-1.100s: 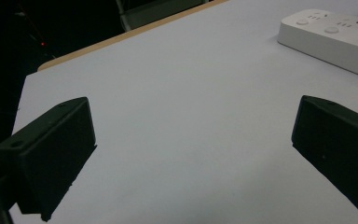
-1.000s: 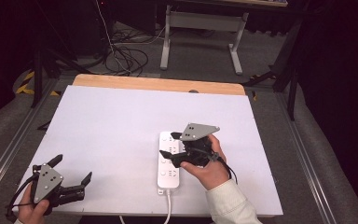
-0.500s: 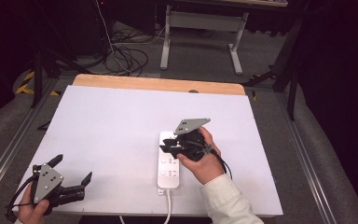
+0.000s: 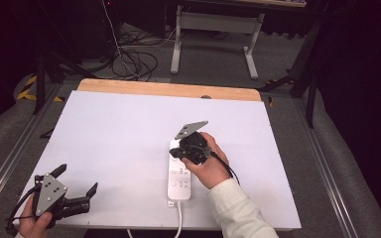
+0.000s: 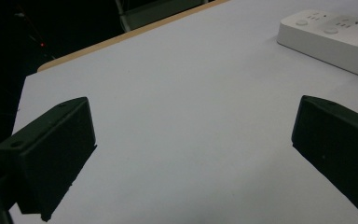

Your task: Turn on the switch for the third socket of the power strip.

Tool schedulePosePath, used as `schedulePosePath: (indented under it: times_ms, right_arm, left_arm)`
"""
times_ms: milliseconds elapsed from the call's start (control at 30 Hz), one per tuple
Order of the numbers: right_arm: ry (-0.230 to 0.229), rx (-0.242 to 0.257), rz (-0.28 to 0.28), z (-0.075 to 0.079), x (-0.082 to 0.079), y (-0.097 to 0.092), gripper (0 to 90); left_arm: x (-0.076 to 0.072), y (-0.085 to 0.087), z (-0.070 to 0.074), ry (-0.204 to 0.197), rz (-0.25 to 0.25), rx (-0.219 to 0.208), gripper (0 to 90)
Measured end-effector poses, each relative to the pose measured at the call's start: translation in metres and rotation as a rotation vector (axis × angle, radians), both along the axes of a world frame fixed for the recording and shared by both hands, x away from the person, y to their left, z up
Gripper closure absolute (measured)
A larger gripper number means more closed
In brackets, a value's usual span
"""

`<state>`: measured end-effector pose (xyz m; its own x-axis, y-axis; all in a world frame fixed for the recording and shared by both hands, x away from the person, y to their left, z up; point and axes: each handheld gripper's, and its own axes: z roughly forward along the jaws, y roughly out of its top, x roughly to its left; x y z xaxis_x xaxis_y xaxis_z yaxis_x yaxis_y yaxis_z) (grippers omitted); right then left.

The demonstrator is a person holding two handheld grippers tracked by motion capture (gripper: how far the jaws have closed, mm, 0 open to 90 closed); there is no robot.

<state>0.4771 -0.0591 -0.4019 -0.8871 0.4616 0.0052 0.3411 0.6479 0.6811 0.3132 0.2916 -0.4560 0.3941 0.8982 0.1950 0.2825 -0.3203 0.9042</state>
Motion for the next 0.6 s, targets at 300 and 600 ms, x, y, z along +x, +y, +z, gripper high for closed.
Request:
schedulePosePath:
  times_ms: [300, 600]
  right_arm:
    - [0.038, -0.05, -0.034, -0.013, 0.013, 0.005, 90.0]
    - [0.067, -0.099, -0.045, -0.022, 0.019, 0.011, 90.0]
  left_arm:
    - [0.0, 0.0, 0.0, 0.002, -0.002, -0.001, 0.0]
    - [0.001, 0.0, 0.0, 0.003, -0.002, -0.003, 0.0]
